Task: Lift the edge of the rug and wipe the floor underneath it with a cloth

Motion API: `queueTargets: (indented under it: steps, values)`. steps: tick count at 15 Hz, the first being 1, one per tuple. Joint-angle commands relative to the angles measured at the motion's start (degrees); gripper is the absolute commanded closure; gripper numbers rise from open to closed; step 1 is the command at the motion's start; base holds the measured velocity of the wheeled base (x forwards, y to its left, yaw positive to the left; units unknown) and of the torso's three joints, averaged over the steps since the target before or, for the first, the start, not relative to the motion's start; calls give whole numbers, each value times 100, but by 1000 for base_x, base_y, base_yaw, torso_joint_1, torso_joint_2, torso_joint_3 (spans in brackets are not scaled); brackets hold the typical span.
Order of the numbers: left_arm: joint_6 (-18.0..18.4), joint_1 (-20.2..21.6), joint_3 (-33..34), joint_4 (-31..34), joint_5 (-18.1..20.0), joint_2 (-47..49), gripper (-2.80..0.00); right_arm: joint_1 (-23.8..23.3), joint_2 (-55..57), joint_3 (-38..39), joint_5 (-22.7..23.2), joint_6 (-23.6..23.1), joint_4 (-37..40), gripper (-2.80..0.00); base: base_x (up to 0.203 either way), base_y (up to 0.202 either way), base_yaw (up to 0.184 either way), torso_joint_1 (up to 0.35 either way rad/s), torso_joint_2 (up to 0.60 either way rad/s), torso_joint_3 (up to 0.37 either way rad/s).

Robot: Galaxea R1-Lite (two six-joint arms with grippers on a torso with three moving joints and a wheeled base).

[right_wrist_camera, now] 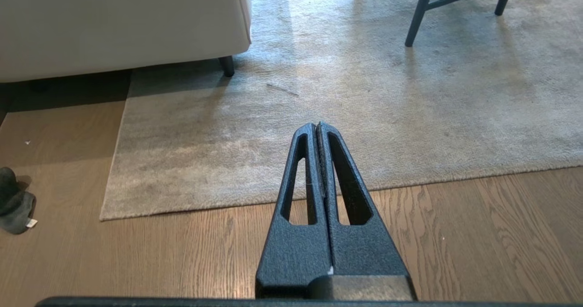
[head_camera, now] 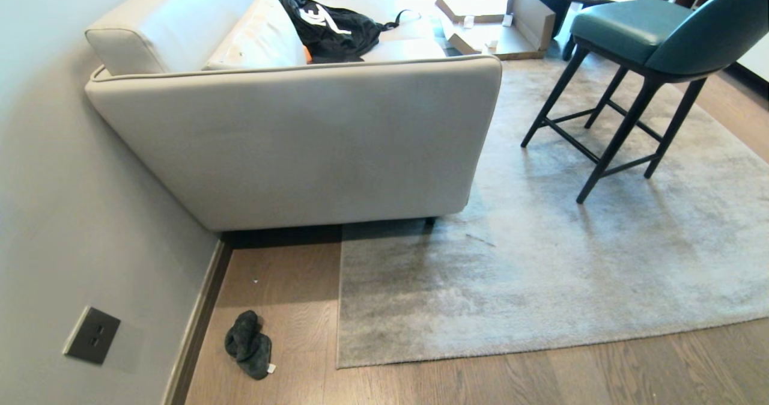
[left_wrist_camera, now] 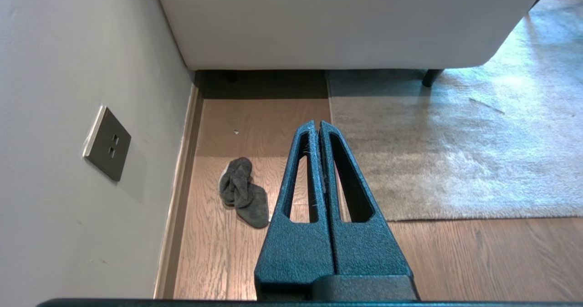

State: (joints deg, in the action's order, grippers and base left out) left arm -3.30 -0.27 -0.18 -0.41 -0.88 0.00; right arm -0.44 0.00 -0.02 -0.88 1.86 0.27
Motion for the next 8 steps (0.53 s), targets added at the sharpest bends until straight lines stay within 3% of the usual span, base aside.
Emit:
queueTargets:
  steps: [1, 3, 8]
  values:
    - [-4, 0, 1, -2, 0, 0, 0, 0, 0, 2, 0, -1, 0, 0, 0, 0, 0, 0, 0, 0]
    - [-4, 0, 1, -2, -9, 0, 0, 0, 0, 2, 8, 8, 0, 0, 0, 0, 0, -22, -186, -232]
    - [-4, 0, 1, -2, 0, 0, 0, 0, 0, 2, 1, -1, 0, 0, 0, 0, 0, -16, -379, -401]
